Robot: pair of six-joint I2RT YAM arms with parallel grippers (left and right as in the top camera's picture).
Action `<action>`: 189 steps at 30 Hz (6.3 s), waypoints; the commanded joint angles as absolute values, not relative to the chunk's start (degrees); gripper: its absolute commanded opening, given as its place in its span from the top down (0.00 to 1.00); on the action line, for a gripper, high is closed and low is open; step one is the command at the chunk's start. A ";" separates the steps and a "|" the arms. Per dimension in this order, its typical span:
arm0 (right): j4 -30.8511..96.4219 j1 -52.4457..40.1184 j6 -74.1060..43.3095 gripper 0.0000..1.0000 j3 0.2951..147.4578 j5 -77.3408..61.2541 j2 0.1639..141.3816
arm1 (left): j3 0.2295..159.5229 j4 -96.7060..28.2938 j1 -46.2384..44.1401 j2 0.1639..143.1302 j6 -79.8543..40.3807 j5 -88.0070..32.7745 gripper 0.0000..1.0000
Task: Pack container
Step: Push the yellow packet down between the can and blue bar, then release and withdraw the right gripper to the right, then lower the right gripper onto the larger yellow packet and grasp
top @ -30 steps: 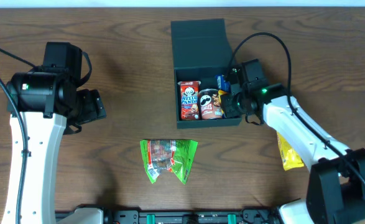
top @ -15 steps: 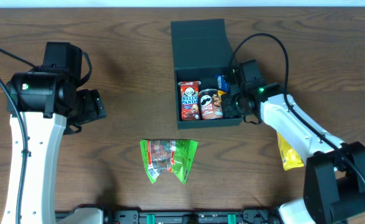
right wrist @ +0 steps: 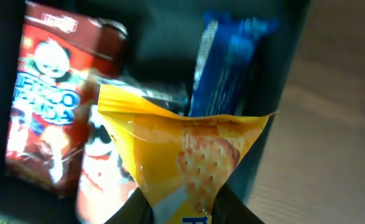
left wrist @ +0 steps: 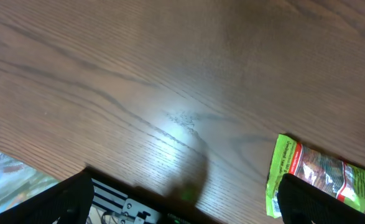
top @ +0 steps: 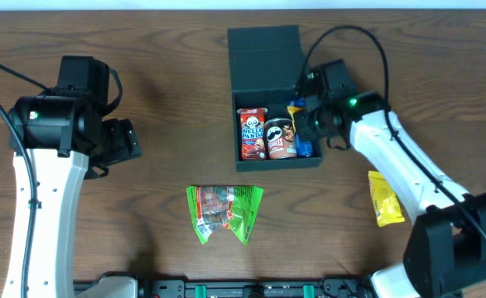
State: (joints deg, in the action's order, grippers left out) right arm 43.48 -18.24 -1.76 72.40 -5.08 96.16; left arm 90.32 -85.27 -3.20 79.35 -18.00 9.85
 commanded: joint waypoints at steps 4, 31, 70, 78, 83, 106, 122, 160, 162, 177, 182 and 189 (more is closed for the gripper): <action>46.94 -20.03 11.07 0.81 79.35 -4.56 96.20 | 90.13 -85.43 -2.92 79.40 -18.20 10.68 0.05; 43.05 -21.02 47.72 0.86 79.75 -10.35 96.23 | 90.13 -85.45 -2.92 79.40 -18.20 10.68 0.05; 29.47 -18.74 70.17 0.55 79.96 -7.29 111.61 | 90.13 -85.43 -2.92 79.40 -18.20 10.66 0.05; 29.15 -20.08 63.66 0.58 84.55 -6.22 108.18 | 90.13 -85.43 -2.92 79.40 -18.20 10.68 0.05; 31.33 -20.05 55.75 0.50 87.31 -6.26 103.24 | 90.13 -85.45 -2.92 79.40 -18.20 10.68 0.05; 64.71 -12.51 -16.82 0.18 81.28 5.19 89.01 | 90.13 -85.43 -2.92 79.40 -18.20 10.66 0.05; 66.92 -10.41 -14.96 0.01 54.72 3.27 58.22 | 90.13 -85.43 -2.92 79.40 -18.22 10.68 0.05; 50.57 8.27 -97.30 0.01 33.76 -1.96 64.07 | 90.13 -85.45 -2.92 79.40 -18.20 10.66 0.05; 47.81 8.23 -97.06 0.02 33.47 -0.60 64.10 | 90.13 -85.45 -2.92 79.40 -18.20 10.66 0.05; 50.15 8.34 -105.23 0.01 33.47 15.59 64.10 | 90.13 -85.45 -2.92 79.40 -18.20 10.66 0.05; 52.84 8.34 -105.19 0.01 33.47 21.76 64.10 | 90.13 -85.43 -2.92 79.40 -18.20 10.66 0.05; 53.43 8.34 -104.99 0.01 33.45 31.42 65.28 | 90.13 -85.43 -2.92 79.40 -18.20 10.66 0.05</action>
State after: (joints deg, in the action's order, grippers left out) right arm 53.71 7.81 -104.03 33.54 23.51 64.27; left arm 90.32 -85.25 -3.20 79.35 -18.00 9.85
